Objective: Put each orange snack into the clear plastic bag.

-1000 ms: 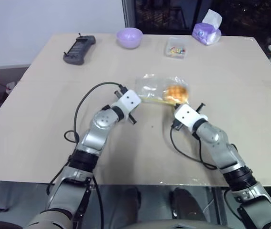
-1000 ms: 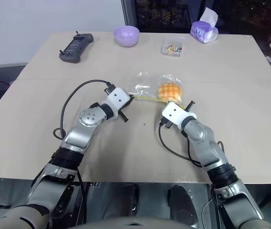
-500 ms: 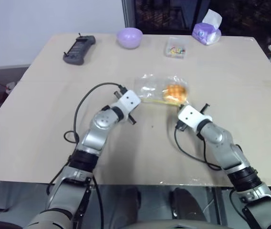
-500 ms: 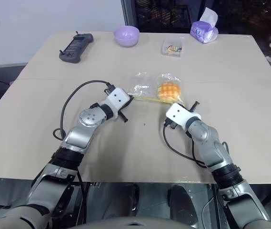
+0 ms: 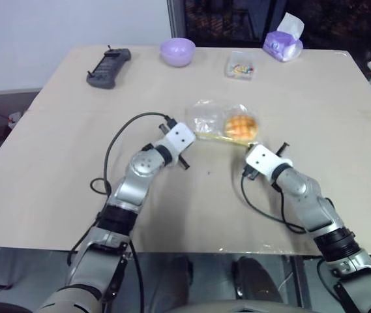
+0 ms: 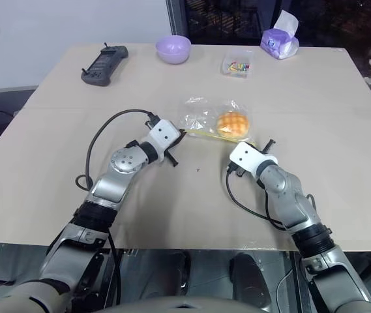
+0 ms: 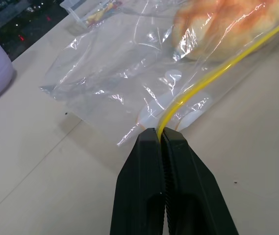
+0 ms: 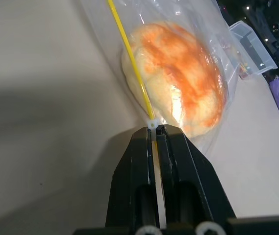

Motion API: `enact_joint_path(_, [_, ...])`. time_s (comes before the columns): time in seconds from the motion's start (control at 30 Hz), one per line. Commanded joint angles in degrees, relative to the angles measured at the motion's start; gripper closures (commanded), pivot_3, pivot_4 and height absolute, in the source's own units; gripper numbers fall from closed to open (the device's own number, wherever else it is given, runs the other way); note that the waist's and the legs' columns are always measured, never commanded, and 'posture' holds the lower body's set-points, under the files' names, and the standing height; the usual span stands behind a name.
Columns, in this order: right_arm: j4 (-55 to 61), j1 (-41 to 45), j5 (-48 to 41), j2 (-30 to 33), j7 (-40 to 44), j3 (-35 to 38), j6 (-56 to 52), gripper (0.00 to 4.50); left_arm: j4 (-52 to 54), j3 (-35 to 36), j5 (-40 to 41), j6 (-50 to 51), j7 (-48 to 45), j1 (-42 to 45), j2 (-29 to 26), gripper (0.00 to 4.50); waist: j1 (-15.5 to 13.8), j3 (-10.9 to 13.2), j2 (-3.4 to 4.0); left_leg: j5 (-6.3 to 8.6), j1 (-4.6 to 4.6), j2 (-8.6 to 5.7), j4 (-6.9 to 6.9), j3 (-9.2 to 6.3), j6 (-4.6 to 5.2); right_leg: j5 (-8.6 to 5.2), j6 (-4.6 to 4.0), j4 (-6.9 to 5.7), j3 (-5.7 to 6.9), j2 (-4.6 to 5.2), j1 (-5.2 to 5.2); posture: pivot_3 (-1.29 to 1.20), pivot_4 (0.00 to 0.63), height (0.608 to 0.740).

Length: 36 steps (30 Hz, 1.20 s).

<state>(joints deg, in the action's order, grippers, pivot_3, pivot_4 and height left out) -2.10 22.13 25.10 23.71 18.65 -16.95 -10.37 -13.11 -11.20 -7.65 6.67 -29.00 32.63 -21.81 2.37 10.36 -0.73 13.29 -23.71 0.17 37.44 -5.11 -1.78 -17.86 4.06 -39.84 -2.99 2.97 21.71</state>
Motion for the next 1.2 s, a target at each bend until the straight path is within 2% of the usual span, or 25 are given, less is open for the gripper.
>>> enact_joint_path(0.03, [-0.1, 0.9, -0.5, 0.8, -0.5, 2.3, 0.9, 3.04, 0.7, 1.1, 0.3, -1.3, 0.3, 0.9, 0.0, 4.50, 0.0, 0.0, -0.01, 0.00, 0.00, 0.00, 0.00, 0.00, 0.00, 0.00, 0.00, 0.00, 0.00, 0.00, 0.00, 0.00, 0.150, 0.740])
enact_joint_path(0.07, [-0.3, 1.0, -0.5, 0.8, -0.4, 2.2, 0.9, 2.48, 0.6, 1.1, 0.3, -1.3, 0.3, 0.9, 0.0, 4.50, 0.0, 0.0, -0.01, 0.00, 0.01, 0.00, 0.00, 0.00, 0.00, 0.00, 0.00, 0.00, 0.00, 0.00, -0.01, 0.00, 0.150, 0.740])
enact_joint_path(0.1, [-0.7, 1.1, -0.4, 0.7, -0.3, 2.0, 0.9, 2.13, 0.4, 1.1, 0.3, -1.3, 0.2, 1.1, 0.0, 4.50, 0.0, 0.0, -0.01, 0.00, 0.01, 0.00, 0.00, 0.00, 0.00, 0.00, 0.00, 0.00, 0.00, 0.00, -0.01, 0.00, 0.150, 0.740])
enact_joint_path(0.63, [-8.3, 3.0, 0.9, 0.0, -1.7, 1.1, 3.5, 2.13, 0.7, 2.0, 0.5, -1.2, 0.9, 1.4, -0.2, 4.50, 0.0, -0.1, -0.05, 0.00, 0.06, 0.00, 0.01, 0.01, 0.00, 0.00, 0.00, -0.03, -0.01, 0.00, -0.04, 0.00, 0.150, 0.740])
enact_joint_path(0.73, [-9.9, 3.4, 1.3, 0.3, -2.7, 1.6, 3.7, 2.95, 0.3, 2.1, 0.4, -1.4, 0.9, 1.6, -0.3, 4.50, 0.0, -0.1, -0.07, 0.00, 0.07, 0.00, 0.01, 0.01, 0.00, 0.00, 0.00, -0.03, -0.01, 0.00, -0.06, 0.00, 0.150, 0.740])
enact_joint_path(0.83, [-10.6, 3.6, 1.2, 0.5, -2.8, 1.8, 4.0, 4.28, 0.0, 2.1, 0.3, -1.5, 1.0, 1.7, -0.3, 4.50, -0.2, -0.1, -0.08, 0.00, 0.06, 0.00, 0.01, -0.01, 0.00, 0.00, 0.00, -0.03, 0.01, 0.00, -0.05, 0.00, 0.150, 0.740])
enact_joint_path(0.87, [-10.6, 3.6, 1.2, 0.7, -3.0, 1.9, 4.1, 4.41, -0.1, 2.1, 0.3, -1.6, 1.1, 1.8, -0.3, 4.50, -0.2, -0.1, -0.10, 0.00, 0.05, -0.01, 0.02, -0.01, 0.00, 0.00, 0.00, -0.03, 0.01, 0.02, -0.06, 0.00, 0.150, 0.740])
enact_joint_path(1.03, [-10.6, 4.5, 1.4, 1.4, -5.2, 3.2, 5.1, 4.41, -1.2, 2.3, 0.3, -2.5, 1.6, 2.7, 0.1, 4.50, -0.2, -0.1, -0.11, -0.01, 0.05, -0.01, 0.02, -0.01, -0.01, 0.00, 0.00, -0.03, 0.01, 0.01, -0.05, 0.00, 0.150, 0.740])
enact_joint_path(1.17, [-12.2, 10.8, 1.6, 3.5, -10.1, 6.5, 7.4, 4.41, -8.1, 2.1, -1.2, -7.8, 4.3, 9.6, 1.2, 4.50, -0.3, -0.1, -0.13, -0.01, -0.01, -0.04, 0.06, -0.02, -0.01, 0.01, 0.00, -0.05, 0.03, 0.03, -0.02, 0.00, 0.150, 0.740])
enact_joint_path(1.2, [-13.8, 15.6, 2.0, 5.3, -12.4, 8.0, 8.8, 4.41, -13.3, 2.8, -1.8, -10.7, 7.5, 15.7, 1.8, 4.50, -0.2, 0.0, -0.14, -0.02, -0.01, -0.05, 0.08, -0.01, -0.03, 0.01, 0.00, -0.06, 0.03, 0.04, -0.02, 0.00, 0.150, 0.740])
